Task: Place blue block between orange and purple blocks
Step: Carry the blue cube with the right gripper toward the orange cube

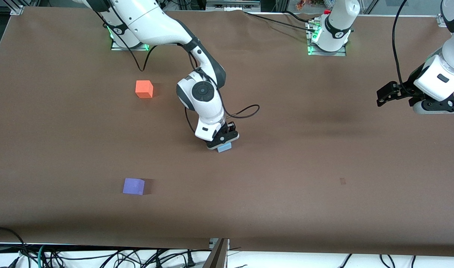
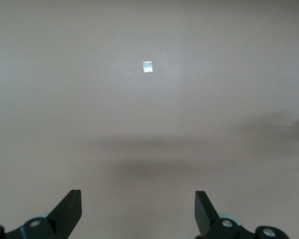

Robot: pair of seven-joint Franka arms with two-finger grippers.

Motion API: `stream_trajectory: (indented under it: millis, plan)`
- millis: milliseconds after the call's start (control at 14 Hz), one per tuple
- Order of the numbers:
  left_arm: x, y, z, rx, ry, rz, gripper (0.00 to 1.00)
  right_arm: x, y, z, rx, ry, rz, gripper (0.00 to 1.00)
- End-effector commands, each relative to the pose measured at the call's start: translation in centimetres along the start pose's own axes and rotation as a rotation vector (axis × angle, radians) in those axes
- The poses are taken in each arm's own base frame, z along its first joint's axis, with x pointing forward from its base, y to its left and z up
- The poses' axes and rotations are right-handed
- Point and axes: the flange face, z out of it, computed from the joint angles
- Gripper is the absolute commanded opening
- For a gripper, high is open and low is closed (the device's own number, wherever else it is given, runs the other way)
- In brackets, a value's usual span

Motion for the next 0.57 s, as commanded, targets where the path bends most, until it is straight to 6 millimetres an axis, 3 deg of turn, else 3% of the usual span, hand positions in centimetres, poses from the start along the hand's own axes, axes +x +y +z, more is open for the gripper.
stream_trajectory:
  millis: [0,143,286,500]
  plan:
    - [-0.1,0.5,-1.1,-0.006,0.001,0.019,1.00,2.1,5.8,-5.5,-0.028,-0.060,0.108,0.20]
    - [0.0,0.1,-1.6,-0.008,0.011,0.019,1.00,2.3,11.2,-7.5,-0.078,-0.145,0.144,0.20]
    - [0.5,-0.5,-2.9,-0.021,0.039,0.004,1.00,1.6,16.6,-8.3,-0.098,-0.213,0.189,0.20]
    - [0.6,-0.7,-3.4,-0.023,0.050,0.000,1.00,-1.4,21.9,-8.6,-0.105,-0.280,0.231,0.20]
